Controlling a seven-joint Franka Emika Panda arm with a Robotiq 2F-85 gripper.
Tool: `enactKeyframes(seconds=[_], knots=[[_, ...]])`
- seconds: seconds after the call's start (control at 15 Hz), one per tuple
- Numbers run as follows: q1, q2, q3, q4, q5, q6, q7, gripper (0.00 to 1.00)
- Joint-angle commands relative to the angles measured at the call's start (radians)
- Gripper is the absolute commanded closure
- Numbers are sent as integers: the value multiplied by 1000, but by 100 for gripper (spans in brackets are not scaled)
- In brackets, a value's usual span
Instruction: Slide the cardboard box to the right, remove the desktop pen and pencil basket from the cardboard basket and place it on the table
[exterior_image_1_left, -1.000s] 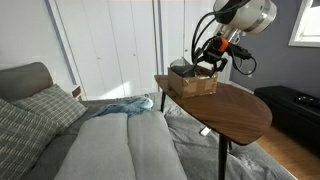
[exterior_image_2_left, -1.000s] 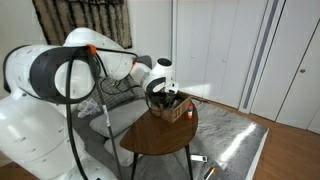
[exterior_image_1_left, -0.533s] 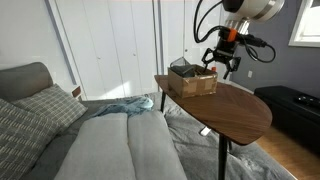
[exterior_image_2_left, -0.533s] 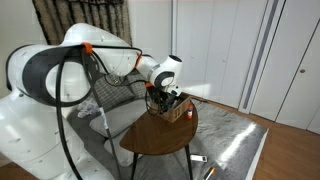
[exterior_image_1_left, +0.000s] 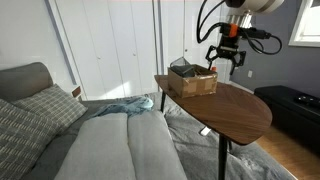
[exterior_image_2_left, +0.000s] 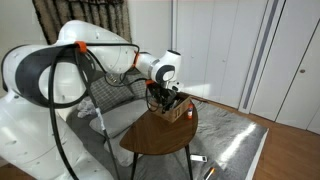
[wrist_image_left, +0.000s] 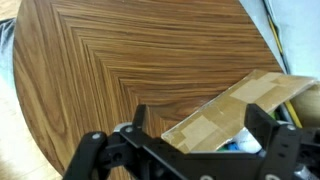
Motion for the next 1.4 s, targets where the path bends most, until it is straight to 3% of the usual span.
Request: enactKeyframes(seconds=[0.0, 0.4, 0.6, 0.73, 0.8, 1.33], knots=[[-19, 1, 32, -8, -6, 87, 194, 0], [-23, 27, 79, -10, -154, 117, 575, 0], [-12, 65, 83, -6, -172, 173, 667, 0], [-8, 76, 84, -11, -197, 239, 700, 0], [0, 67, 67, -3, -160, 183, 640, 0], [16, 133, 74, 5, -155, 222, 654, 0]])
